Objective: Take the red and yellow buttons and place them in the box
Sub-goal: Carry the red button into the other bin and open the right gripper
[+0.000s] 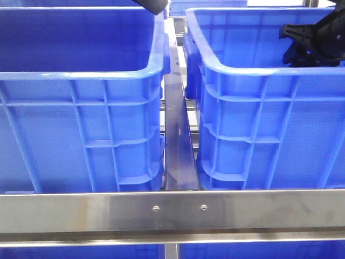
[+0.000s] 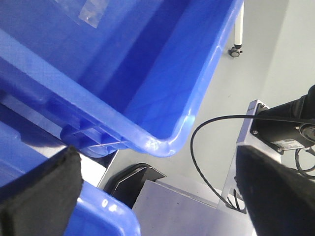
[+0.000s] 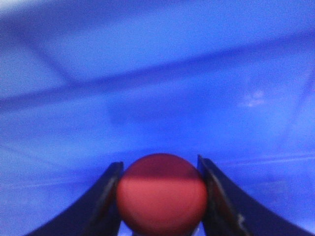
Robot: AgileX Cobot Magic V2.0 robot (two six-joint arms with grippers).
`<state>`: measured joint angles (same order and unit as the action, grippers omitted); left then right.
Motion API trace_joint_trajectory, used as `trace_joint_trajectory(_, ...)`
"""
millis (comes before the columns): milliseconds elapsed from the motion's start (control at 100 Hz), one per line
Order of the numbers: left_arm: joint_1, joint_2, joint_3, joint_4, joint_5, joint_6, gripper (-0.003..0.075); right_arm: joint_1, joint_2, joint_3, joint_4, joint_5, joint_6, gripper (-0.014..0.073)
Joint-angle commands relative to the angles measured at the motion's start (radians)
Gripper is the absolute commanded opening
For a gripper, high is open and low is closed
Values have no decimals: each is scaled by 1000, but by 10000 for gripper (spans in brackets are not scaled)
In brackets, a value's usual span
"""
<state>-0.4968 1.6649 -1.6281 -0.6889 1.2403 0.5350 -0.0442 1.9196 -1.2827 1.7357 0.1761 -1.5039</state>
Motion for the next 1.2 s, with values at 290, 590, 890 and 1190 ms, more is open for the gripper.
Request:
trace_joint_trajectory(290,-7,-47,-29,-52,18,4,599,-3,-47,-40,20,14,-14,453)
trace_joint_trajectory(590,-7,-47,-29,-52,18,4,599,-3,-54,-40,20,-53,-14,477)
trace_joint_trajectory(890,-7,-47,-29,-52,18,4,599,-3,-62,-40,20,-55,-14,476)
trace_joint_trajectory(1190,-7,-47,-29,-52,-3,4,598,-3,-128,-36,20,-55,-14,472)
